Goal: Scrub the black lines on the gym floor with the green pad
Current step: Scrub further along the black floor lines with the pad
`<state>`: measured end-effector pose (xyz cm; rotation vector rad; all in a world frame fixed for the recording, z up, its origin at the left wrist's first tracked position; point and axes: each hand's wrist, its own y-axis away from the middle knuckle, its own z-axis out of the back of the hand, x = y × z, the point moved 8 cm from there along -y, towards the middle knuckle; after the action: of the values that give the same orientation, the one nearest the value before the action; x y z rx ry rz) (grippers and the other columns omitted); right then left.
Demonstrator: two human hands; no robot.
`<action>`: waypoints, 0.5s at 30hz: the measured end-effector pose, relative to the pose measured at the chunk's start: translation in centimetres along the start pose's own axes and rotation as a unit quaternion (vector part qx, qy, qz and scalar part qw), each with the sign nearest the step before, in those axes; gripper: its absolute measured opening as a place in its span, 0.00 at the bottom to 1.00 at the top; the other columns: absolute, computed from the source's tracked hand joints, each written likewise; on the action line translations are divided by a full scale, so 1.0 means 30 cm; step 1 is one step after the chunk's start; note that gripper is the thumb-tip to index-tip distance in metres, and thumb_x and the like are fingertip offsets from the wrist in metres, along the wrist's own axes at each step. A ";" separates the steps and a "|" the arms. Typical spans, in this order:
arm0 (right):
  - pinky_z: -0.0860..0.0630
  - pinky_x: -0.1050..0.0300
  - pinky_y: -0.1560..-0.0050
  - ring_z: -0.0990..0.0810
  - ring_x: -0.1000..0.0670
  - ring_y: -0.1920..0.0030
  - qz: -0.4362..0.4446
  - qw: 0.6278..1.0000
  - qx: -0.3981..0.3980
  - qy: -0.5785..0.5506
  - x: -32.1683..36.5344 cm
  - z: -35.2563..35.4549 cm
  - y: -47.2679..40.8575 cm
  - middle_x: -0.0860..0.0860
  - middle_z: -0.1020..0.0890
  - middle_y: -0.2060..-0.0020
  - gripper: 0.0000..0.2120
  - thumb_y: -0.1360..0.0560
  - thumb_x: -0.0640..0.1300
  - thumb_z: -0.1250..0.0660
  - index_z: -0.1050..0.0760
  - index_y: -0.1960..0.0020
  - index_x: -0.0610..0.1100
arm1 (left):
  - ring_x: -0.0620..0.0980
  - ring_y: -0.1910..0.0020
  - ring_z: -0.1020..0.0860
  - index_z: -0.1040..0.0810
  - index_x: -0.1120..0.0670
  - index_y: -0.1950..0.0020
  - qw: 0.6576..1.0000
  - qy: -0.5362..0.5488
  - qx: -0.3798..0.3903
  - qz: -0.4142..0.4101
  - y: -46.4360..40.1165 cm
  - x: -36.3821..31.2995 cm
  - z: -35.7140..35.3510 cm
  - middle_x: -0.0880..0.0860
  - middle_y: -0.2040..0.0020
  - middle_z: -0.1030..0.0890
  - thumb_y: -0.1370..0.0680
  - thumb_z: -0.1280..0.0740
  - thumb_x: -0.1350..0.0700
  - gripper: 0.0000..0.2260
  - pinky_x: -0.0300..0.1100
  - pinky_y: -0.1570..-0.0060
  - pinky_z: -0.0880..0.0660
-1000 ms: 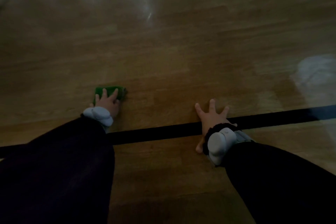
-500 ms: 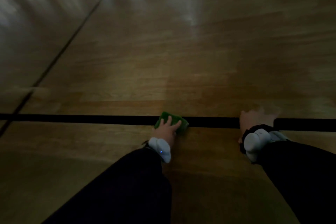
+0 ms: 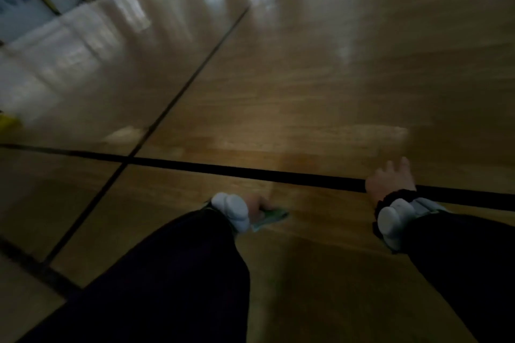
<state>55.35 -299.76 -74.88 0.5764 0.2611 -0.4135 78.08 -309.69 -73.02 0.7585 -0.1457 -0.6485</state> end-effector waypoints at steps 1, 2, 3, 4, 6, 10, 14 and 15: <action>0.50 0.35 0.27 0.40 0.39 0.27 0.010 1.000 -0.009 0.004 0.040 0.028 0.005 0.45 0.30 0.31 0.16 0.20 0.47 0.42 0.28 0.33 0.48 | 0.58 0.39 0.25 0.29 0.55 0.29 1.000 0.002 -0.006 0.014 0.038 0.069 0.023 0.57 0.36 0.24 0.18 0.44 0.63 0.17 0.37 0.57 0.39; 0.49 0.36 0.28 0.39 0.39 0.28 0.020 1.000 -0.020 0.008 0.083 0.057 0.011 0.45 0.29 0.32 0.16 0.20 0.47 0.42 0.28 0.34 0.48 | 0.59 0.38 0.26 0.29 0.55 0.30 0.999 0.008 -0.020 0.034 0.071 0.143 0.046 0.57 0.36 0.24 0.18 0.44 0.63 0.18 0.35 0.57 0.39; 0.47 0.36 0.28 0.37 0.40 0.29 0.027 0.999 -0.028 0.009 0.124 0.078 0.015 0.46 0.27 0.34 0.15 0.21 0.47 0.42 0.27 0.35 0.49 | 0.58 0.37 0.26 0.29 0.55 0.30 0.998 0.016 -0.042 0.051 0.096 0.211 0.064 0.57 0.35 0.24 0.19 0.44 0.63 0.18 0.34 0.57 0.39; 0.45 0.38 0.29 0.35 0.41 0.31 0.036 0.999 -0.039 0.008 0.167 0.102 0.018 0.47 0.26 0.36 0.14 0.21 0.47 0.42 0.27 0.36 0.50 | 0.58 0.37 0.26 0.29 0.54 0.30 0.996 0.022 -0.061 0.068 0.110 0.278 0.077 0.57 0.35 0.24 0.19 0.43 0.63 0.18 0.34 0.55 0.39; 0.41 0.42 0.31 0.32 0.43 0.34 0.056 0.997 -0.057 0.001 0.253 0.131 0.022 0.48 0.26 0.39 0.14 0.20 0.48 0.43 0.28 0.36 0.50 | 0.59 0.39 0.25 0.32 0.51 0.28 0.994 0.022 -0.068 0.080 0.122 0.375 0.079 0.57 0.36 0.24 0.18 0.45 0.62 0.19 0.36 0.55 0.38; 0.42 0.43 0.28 0.32 0.43 0.33 0.101 0.993 -0.067 -0.010 0.390 0.150 0.035 0.47 0.29 0.35 0.15 0.19 0.49 0.43 0.29 0.34 0.47 | 0.57 0.39 0.25 0.36 0.49 0.25 0.993 0.007 -0.088 0.073 0.073 0.506 0.063 0.54 0.34 0.25 0.17 0.47 0.61 0.20 0.38 0.55 0.37; 0.37 0.46 0.30 0.30 0.44 0.35 0.096 0.994 -0.045 -0.028 0.409 0.178 0.059 0.47 0.29 0.35 0.17 0.20 0.52 0.43 0.30 0.33 0.47 | 0.57 0.41 0.24 0.41 0.48 0.24 0.988 -0.012 -0.134 0.077 -0.042 0.626 0.051 0.55 0.33 0.26 0.17 0.49 0.60 0.21 0.38 0.57 0.35; 0.34 0.47 0.33 0.29 0.44 0.36 0.088 0.995 -0.041 -0.037 0.402 0.193 0.060 0.47 0.28 0.36 0.18 0.20 0.52 0.43 0.31 0.33 0.48 | 0.58 0.39 0.25 0.43 0.48 0.23 0.987 -0.002 -0.143 0.073 -0.072 0.652 0.046 0.56 0.30 0.29 0.17 0.49 0.60 0.22 0.39 0.55 0.33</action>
<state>67.56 -305.38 -73.59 0.4989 0.1544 -0.2516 92.12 -323.31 -75.52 0.4647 -0.1067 -0.5172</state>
